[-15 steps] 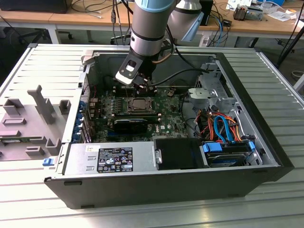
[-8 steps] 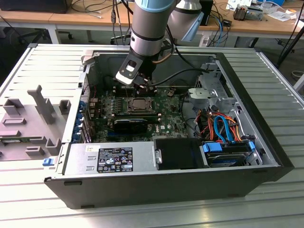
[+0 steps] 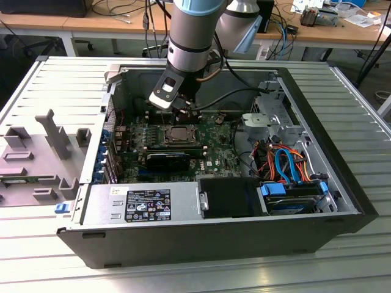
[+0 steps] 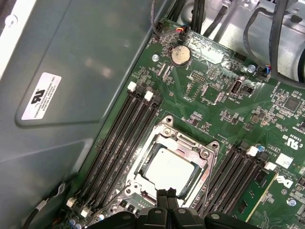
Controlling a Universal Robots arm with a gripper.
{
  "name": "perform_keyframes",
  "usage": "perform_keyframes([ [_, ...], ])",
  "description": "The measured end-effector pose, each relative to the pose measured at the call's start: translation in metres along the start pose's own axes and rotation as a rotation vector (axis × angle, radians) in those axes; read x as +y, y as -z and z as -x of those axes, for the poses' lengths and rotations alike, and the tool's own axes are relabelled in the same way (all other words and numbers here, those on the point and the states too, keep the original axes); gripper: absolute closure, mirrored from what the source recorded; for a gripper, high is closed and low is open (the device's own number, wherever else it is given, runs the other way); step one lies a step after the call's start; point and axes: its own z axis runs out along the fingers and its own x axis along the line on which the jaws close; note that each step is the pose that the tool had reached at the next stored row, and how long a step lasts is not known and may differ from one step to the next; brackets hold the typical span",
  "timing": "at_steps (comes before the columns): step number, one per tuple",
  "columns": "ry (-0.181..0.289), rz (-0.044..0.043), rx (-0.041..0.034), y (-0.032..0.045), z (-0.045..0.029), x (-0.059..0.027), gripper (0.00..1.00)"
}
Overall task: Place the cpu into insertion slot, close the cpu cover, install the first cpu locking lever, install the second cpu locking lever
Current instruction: 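Install the first cpu locking lever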
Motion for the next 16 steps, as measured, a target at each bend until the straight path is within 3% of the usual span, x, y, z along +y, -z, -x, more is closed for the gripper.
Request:
perform_keyframes([
  [16,0.024,-0.0034,-0.0011,0.0000,0.0000,0.0000,0.89],
])
